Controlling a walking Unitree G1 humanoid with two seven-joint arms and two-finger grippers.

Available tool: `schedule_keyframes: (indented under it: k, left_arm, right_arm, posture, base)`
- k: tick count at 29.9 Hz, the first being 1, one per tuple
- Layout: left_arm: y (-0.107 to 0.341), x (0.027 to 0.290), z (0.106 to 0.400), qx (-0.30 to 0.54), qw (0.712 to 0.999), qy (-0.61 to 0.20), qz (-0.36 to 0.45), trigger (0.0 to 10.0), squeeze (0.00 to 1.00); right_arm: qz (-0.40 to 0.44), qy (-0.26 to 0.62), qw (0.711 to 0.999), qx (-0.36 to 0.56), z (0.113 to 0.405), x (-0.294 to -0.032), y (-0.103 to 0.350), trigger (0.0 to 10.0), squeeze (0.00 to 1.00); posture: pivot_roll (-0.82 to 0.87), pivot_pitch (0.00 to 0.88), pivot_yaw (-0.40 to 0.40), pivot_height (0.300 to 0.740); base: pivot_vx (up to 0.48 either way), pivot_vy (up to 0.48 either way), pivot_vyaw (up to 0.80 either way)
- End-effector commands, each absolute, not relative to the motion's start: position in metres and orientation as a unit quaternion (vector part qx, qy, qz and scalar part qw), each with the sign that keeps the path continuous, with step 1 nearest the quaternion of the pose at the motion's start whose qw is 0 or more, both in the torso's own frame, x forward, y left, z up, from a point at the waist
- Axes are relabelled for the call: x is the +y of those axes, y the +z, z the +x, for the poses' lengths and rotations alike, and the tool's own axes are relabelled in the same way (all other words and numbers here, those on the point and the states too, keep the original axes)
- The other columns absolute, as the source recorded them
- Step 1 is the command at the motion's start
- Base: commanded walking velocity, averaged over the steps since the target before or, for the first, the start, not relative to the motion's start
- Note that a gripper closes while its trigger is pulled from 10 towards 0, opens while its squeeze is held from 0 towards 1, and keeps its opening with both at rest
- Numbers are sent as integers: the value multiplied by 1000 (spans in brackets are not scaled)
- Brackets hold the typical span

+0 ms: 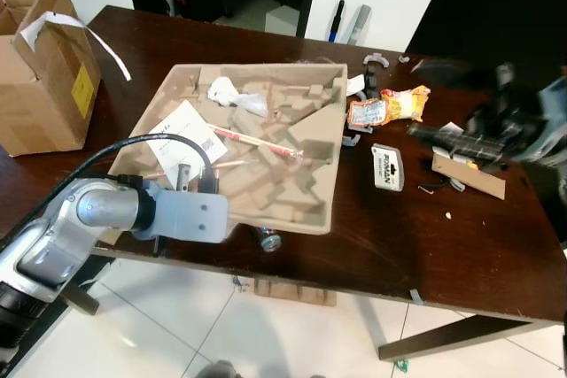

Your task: Picking trash to rubbish bin

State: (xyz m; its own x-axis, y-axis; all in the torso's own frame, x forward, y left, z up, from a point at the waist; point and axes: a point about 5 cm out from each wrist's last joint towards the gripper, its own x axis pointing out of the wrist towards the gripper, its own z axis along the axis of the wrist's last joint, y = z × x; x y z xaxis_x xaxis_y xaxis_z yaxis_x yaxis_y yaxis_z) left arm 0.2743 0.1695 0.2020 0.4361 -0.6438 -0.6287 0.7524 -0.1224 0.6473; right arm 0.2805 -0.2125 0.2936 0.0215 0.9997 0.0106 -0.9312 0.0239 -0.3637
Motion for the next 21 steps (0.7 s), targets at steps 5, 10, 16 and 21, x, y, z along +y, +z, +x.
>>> schedule_keyframes:
  k: [5, 10, 16, 21]
  left_arm:
    - [206, 178, 277, 62, 653, -524, 543, 0, 0]
    - [206, 177, 278, 60, 653, -525, 543, 0, 0]
    - [205, 176, 277, 57, 655, -526, 539, 0, 0]
    - [204, 174, 277, 56, 658, -526, 536, 0, 0]
  right_arm:
    - [-265, 741, 616, -44, 270, -154, 251, 10000, 1000]
    - [-311, 723, 615, -48, 275, -136, 240, 10000, 0]
    - [-342, 686, 638, -73, 280, -111, 235, 10000, 0]
    - [-399, 663, 631, -56, 282, -103, 219, 10000, 0]
  posture:
    - [204, 138, -77, 740]
    - [206, 143, -78, 740]
    - [208, 147, -79, 740]
    - [206, 150, -79, 740]
  base:
    - [0, 0, 0]
    - [0, 0, 0]
    - [0, 0, 0]
    - [0, 0, 0]
